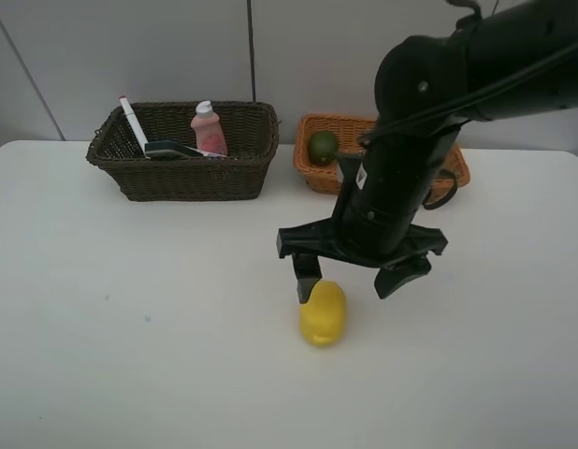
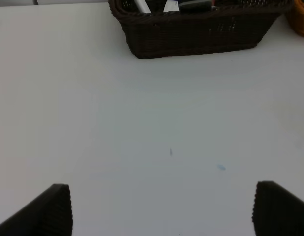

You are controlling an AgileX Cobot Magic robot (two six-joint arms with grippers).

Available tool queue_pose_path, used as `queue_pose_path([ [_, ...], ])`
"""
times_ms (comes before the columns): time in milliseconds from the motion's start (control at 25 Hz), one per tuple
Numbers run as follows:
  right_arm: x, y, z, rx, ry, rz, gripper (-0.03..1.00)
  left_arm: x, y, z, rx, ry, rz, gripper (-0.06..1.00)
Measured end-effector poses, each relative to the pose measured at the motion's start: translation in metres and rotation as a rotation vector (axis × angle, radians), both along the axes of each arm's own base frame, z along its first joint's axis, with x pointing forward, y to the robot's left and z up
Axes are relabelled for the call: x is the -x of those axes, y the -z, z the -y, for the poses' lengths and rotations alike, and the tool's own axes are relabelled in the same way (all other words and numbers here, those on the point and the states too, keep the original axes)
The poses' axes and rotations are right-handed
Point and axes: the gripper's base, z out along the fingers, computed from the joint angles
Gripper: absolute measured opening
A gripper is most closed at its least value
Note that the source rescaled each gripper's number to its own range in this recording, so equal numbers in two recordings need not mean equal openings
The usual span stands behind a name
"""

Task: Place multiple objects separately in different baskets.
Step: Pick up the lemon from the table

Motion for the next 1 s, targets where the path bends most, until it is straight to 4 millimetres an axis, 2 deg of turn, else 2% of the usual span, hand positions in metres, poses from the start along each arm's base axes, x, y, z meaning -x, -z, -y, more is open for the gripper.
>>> queue_pose_path([
  [520,-0.009,0.043,-0.011,-0.023,0.047,-0.019,1.00,0.000,0.000,0.000,0.000,0.000,0.000,0.96],
  [760,-0.011,0.069,-0.012,0.028,0.042,-0.057,1.00,0.000,0.000,0.000,0.000,0.000,0.000,0.96],
  [1000,-0.012,0.080,-0.013,0.031,0.049,-0.066,1.00,0.000,0.000,0.000,0.000,0.000,0.000,0.96],
])
